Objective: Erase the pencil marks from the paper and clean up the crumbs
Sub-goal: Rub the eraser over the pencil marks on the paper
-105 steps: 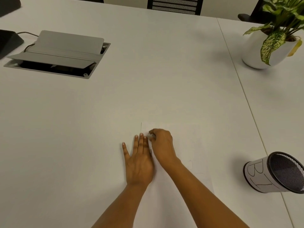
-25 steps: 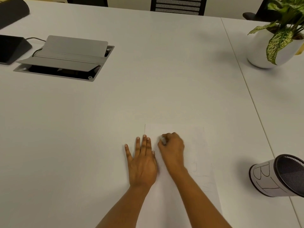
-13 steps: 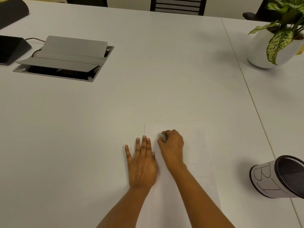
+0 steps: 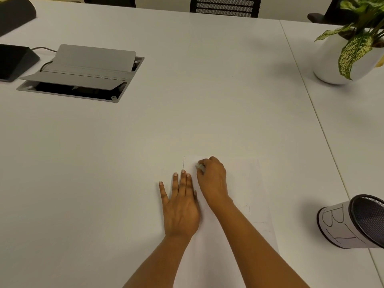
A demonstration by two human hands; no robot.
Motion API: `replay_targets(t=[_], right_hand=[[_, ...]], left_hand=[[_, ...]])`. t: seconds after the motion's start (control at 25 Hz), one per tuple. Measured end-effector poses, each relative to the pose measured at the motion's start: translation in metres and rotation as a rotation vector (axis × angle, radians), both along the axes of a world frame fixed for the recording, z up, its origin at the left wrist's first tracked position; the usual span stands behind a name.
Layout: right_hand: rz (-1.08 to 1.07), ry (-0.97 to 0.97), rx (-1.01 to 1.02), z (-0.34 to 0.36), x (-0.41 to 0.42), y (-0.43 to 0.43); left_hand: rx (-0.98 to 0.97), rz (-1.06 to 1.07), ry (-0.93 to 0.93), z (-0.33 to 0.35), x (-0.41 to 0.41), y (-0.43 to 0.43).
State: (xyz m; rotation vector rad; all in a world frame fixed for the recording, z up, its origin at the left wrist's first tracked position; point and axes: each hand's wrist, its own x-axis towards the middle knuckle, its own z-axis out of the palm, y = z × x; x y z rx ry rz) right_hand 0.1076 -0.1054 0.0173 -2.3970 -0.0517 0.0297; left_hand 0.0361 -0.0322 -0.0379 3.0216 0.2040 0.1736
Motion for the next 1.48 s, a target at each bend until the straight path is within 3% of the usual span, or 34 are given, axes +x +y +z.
replay_targets(t=[0.24,0.56,0.84,1.08,1.28,1.48], right_hand=[[-0.052,-0.012,0.093,-0.005,-0.041,0.001],[-0.34,-0.008,0.133,-0.001,-0.019,-0.055],[-0.161,-0.017,0.103,-0.004,-0.041,-0.02],[-0.308,-0.038,0.122,0.0,-0.019,-0.048],[-0.095,-0.008,0.161,-0.007,-0.035,-0.015],[-0.23,-0.021,0.132,-0.004,-0.011,-0.041]], left_hand=[[0.066,-0.038,0.008,-0.001,-0.002,0.001],[-0.033,0.008,-0.026,0.004,-0.004,0.0],[-0.028,0.006,-0.035,0.0,-0.002,0.001],[-0.004,-0.003,-0.045,0.002,-0.004,0.0],[-0.007,0.006,-0.03,0.001,-0.003,0.0],[-0.017,0.005,-0.034,0.004,-0.003,-0.001]])
